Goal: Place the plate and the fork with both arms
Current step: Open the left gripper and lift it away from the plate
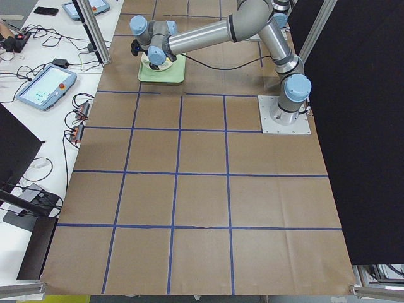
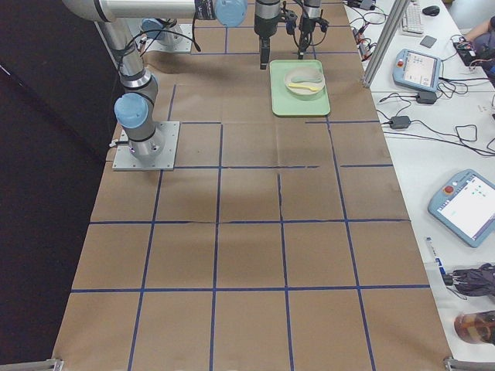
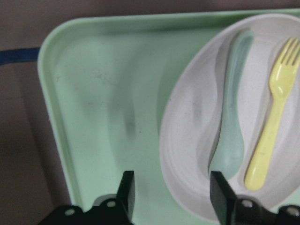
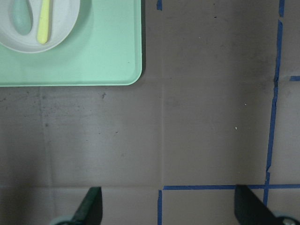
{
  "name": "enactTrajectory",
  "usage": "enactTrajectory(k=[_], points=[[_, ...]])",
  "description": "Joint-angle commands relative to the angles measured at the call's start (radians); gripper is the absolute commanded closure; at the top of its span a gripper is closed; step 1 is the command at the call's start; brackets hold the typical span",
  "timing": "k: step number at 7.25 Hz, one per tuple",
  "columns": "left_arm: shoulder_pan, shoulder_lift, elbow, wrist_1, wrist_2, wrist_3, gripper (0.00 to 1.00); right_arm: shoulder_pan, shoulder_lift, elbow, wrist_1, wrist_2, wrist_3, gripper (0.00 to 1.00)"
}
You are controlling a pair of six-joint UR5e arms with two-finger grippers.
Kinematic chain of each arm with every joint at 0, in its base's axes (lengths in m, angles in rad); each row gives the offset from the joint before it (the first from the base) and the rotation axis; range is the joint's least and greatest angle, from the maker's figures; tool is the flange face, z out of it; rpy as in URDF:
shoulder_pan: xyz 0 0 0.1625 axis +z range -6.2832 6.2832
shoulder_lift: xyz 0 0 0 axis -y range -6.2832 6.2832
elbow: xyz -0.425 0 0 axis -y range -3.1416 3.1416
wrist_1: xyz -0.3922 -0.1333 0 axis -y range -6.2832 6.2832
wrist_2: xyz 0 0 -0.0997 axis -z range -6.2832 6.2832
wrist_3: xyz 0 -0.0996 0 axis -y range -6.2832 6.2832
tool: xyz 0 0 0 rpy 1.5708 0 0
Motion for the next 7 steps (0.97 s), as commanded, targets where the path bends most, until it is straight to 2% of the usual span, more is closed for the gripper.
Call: enactTrajectory(k=[1, 3, 4, 5, 7], points=[[-0.001, 0.203, -0.062, -0.172, 0.119, -0.005, 0.00, 0.005, 0.027, -0.043, -0.022, -0.001, 0.007, 0.00], [0.005, 0.401, -0.067, -0.362, 0.157, -0.013, 0.00, 0.018, 0.121, -0.161, 0.001, -0.004, 0.021, 0.00], [0.007, 0.462, -0.065, -0.434, 0.230, -0.040, 0.00, 0.028, 0.150, -0.183, -0.001, -0.001, 0.021, 0.00], [0.007, 0.492, -0.065, -0.471, 0.268, -0.051, 0.00, 0.044, 0.170, -0.183, -0.019, 0.004, 0.027, 0.00], [0.027, 0.495, -0.068, -0.485, 0.269, -0.035, 0.00, 0.109, 0.268, -0.211, -0.083, 0.001, 0.149, 0.00]])
